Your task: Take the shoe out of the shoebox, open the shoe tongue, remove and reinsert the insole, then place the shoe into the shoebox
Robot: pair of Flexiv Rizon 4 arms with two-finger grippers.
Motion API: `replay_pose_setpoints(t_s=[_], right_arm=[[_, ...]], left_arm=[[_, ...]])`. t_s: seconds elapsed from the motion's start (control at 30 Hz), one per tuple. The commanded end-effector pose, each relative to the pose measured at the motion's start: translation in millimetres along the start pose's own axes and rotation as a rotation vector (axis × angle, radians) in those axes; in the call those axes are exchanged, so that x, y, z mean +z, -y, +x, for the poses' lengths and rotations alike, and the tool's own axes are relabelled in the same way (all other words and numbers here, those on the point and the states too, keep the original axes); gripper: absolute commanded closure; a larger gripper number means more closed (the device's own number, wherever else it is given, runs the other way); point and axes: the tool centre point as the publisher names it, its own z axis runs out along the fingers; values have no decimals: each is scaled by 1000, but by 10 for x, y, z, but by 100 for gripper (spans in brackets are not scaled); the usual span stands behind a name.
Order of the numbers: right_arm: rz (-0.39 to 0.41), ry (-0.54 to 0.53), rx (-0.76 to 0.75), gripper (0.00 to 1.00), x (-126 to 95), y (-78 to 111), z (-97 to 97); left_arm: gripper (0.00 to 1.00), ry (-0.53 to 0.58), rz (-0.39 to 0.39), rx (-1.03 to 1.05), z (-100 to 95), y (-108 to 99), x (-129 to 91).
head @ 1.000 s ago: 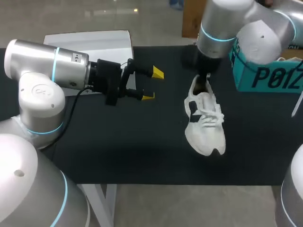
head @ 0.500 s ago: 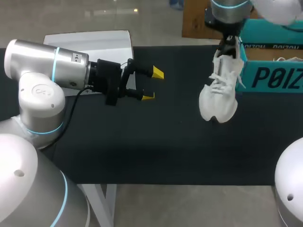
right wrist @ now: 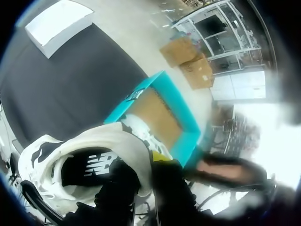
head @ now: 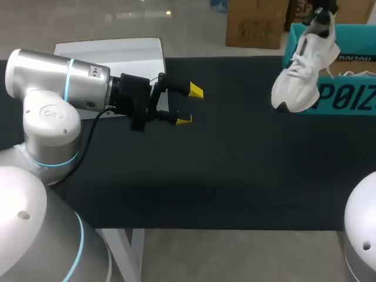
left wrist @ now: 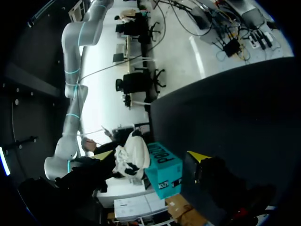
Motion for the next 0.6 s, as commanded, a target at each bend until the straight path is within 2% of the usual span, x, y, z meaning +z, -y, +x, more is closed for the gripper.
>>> replay_pose_setpoints(t_s=[0.03,0.33,0.37,0.4,0.47,0.5,0.6], right_arm=[[-4,-14,-1,100,2,15,-43],[-4,-14,-1,100,2,15,-43],[18,5,54,100,26,33,-74],[6,-27,94,100,44,47,-111],[48,-21,238,100,116,94,-273],[28,-47,307,100,112,115,-342],[52,-68,471,100,130,198,-496]], left_arm=[[0,-5,1,1,-3,0,2],[0,-5,1,1,-3,0,2],[0,-5,1,1,-3,0,2],[0,-5,1,1,-3,0,2],[0,-5,1,1,-3,0,2],[0,-5,1,1,-3,0,2],[0,-5,1,1,-3,0,2]])
